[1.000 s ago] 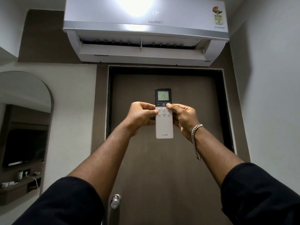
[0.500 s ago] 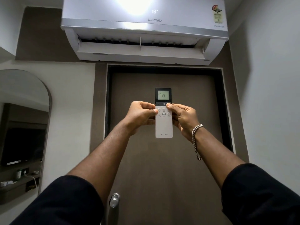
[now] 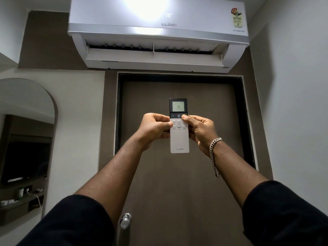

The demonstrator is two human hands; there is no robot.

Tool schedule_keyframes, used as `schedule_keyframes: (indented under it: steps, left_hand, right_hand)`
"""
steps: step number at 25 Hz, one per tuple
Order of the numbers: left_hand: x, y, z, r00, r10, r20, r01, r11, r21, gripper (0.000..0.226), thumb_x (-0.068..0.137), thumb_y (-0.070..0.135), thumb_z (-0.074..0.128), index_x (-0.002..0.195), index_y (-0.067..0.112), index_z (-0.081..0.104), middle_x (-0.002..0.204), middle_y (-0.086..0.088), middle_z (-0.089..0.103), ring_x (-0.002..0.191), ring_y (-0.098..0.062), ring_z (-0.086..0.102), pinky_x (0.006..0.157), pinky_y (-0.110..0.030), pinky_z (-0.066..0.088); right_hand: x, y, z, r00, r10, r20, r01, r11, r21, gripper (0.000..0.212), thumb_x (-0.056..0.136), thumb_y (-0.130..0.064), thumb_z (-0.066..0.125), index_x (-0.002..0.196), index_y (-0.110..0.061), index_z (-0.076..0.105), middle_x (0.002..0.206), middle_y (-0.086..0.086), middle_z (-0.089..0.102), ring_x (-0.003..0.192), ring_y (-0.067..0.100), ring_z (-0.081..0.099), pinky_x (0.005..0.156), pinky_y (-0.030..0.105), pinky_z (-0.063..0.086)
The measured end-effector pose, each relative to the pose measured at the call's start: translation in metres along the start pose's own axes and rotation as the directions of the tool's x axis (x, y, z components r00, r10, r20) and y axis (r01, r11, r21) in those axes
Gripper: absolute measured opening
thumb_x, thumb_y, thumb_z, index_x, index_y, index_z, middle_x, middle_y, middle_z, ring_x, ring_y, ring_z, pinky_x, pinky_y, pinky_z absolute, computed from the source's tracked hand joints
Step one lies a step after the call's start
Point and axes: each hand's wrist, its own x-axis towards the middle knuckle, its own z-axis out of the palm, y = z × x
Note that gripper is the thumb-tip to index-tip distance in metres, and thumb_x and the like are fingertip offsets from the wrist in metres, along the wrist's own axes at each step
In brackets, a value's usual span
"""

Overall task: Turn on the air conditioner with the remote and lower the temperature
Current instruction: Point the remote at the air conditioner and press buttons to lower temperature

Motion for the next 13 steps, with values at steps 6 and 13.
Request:
schedule_keyframes:
  steps: [6, 13]
  left_hand:
    - [-0.0018, -0.0001, -0.0001, 1.0, 0.0, 0.005, 0.0, 1.0, -0.005, 0.01, 0.085, 0.011, 0.068, 0.092, 0.006, 0.065, 0.091, -0.009, 0.076, 0.081, -0.017, 0.076, 0.06, -0.027, 0.06]
    - [-0.0008, -0.0018, 0.0006, 1.0, -0.01, 0.002, 0.01, 1.0, 0.004, 0.018, 0.085, 0.01, 0.069, 0.099, 0.001, 0.064, 0.095, -0.014, 0.075, 0.084, -0.02, 0.076, 0.063, -0.03, 0.062]
  right_hand:
    - [0.0019, 0.0015, 0.0, 1.0, -0.001, -0.002, 0.001, 1.0, -0.024, 0.008, 0.081, -0.018, 0.07, 0.083, -0.011, 0.067, 0.083, 0.01, 0.072, 0.069, 0.019, 0.07, 0.061, 0.03, 0.06]
    - [0.0032, 0.0039, -0.0031, 1.0, 0.0, 0.0, 0.0, 1.0, -0.029, 0.007, 0.08, -0.019, 0.071, 0.082, -0.013, 0.068, 0.082, 0.009, 0.073, 0.068, 0.017, 0.071, 0.057, 0.027, 0.058]
